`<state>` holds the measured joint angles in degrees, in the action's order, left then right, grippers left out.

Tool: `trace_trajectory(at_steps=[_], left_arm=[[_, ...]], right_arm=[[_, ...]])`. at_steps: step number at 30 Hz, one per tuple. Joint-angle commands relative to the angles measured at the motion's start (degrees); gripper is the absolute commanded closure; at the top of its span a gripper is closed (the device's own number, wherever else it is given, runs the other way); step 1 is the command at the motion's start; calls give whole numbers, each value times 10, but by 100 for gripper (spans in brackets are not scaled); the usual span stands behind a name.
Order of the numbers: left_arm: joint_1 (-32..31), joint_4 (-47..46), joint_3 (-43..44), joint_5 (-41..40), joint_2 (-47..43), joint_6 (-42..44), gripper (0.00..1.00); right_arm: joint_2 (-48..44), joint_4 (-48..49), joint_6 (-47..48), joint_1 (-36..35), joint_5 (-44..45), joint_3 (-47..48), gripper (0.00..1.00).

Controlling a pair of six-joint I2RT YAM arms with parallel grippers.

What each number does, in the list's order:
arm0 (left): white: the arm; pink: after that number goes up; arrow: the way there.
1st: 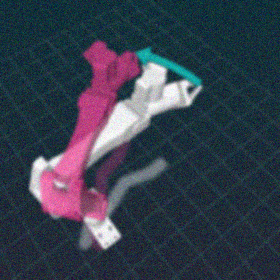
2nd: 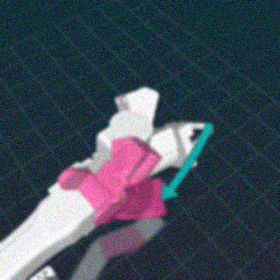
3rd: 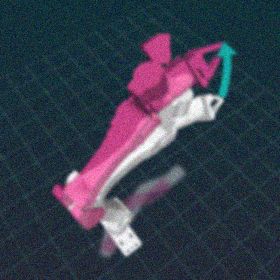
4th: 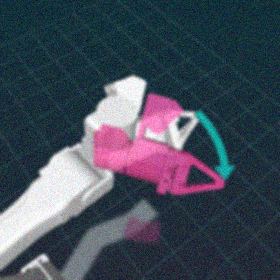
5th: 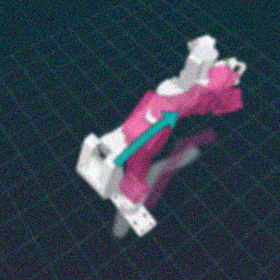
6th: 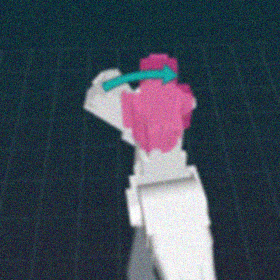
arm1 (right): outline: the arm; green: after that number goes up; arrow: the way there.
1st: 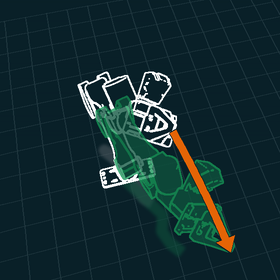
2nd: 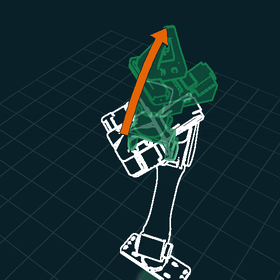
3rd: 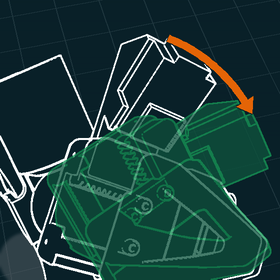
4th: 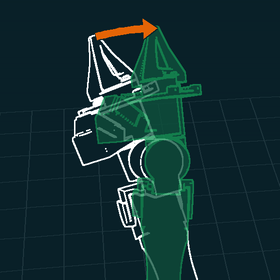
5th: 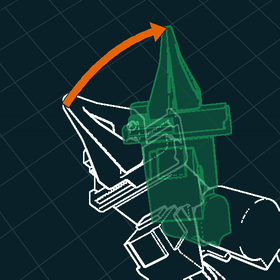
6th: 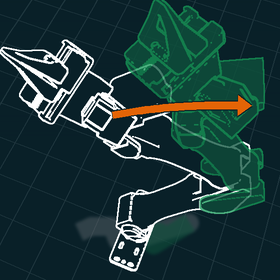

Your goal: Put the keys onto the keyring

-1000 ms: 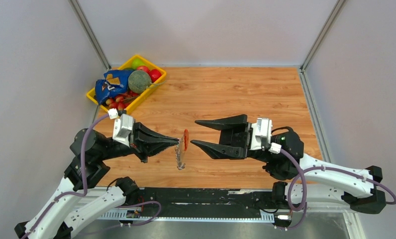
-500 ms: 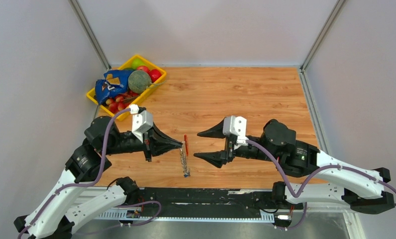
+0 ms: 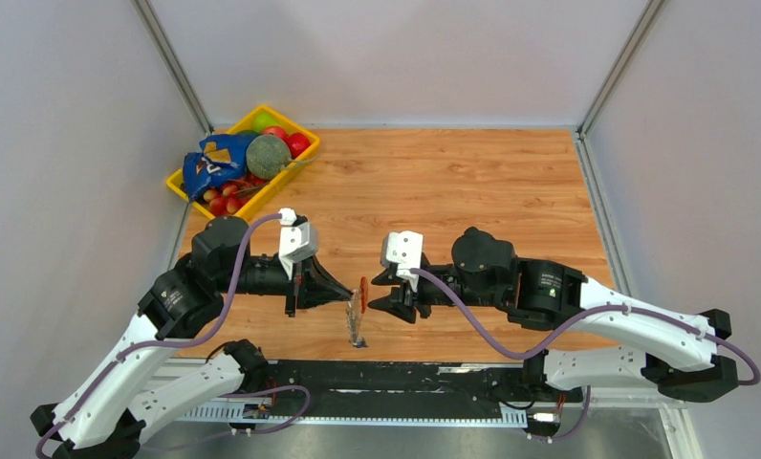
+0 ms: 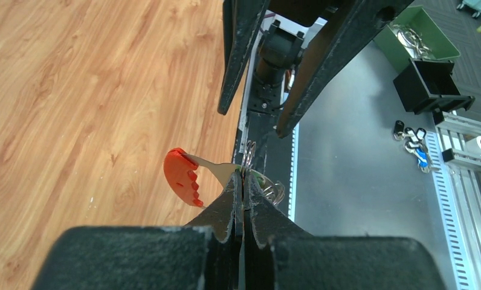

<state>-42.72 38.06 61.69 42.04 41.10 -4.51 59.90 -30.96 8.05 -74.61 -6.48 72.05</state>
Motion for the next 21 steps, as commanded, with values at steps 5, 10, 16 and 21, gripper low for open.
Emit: trace_trajectory(at_steps=[5,10,16,21], left_arm=[[1,-8,2,20,-8,24,100],[1,-7,2,18,-10,25,100],[1,-5,2,13,-13,27,100],[1,-7,2,11,-15,26,100]], right_arm=[[32,1,3,6,-7,49,59],[48,2,1,9,-19,64,62],[61,4,-3,9,-29,72,65],[71,5,-3,8,-38,79,76]])
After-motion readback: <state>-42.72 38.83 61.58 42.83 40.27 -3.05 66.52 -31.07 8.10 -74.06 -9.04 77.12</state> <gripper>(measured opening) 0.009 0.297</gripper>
